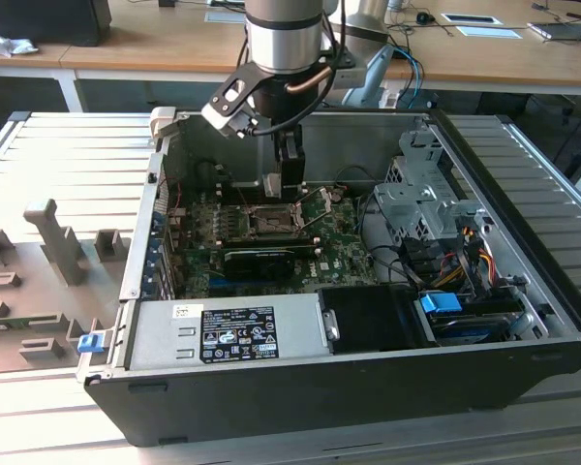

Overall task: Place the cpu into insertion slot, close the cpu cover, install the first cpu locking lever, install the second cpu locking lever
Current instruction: 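Place the cpu into insertion slot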

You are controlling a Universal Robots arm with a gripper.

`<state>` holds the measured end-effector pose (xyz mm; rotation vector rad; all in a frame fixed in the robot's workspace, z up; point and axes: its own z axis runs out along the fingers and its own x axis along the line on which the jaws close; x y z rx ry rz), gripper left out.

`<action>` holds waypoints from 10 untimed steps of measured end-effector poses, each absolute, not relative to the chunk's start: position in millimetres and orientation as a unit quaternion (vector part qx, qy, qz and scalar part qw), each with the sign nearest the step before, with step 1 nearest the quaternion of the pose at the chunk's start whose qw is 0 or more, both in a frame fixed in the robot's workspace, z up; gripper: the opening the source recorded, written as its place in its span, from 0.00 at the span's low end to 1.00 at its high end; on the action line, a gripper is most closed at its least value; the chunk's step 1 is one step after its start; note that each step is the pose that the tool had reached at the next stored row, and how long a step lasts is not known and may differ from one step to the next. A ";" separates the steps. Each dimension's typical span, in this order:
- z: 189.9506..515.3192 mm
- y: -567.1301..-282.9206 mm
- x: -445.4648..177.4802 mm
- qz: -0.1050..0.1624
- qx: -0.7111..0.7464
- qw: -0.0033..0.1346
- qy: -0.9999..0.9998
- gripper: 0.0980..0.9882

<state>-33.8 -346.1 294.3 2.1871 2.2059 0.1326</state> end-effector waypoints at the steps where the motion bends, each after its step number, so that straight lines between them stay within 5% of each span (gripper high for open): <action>1: 293.7 -346.1 -33.8 0.043 0.703 0.016 0.709 0.48; 10: 290.6 -346.1 -33.8 0.043 0.703 0.016 0.709 0.48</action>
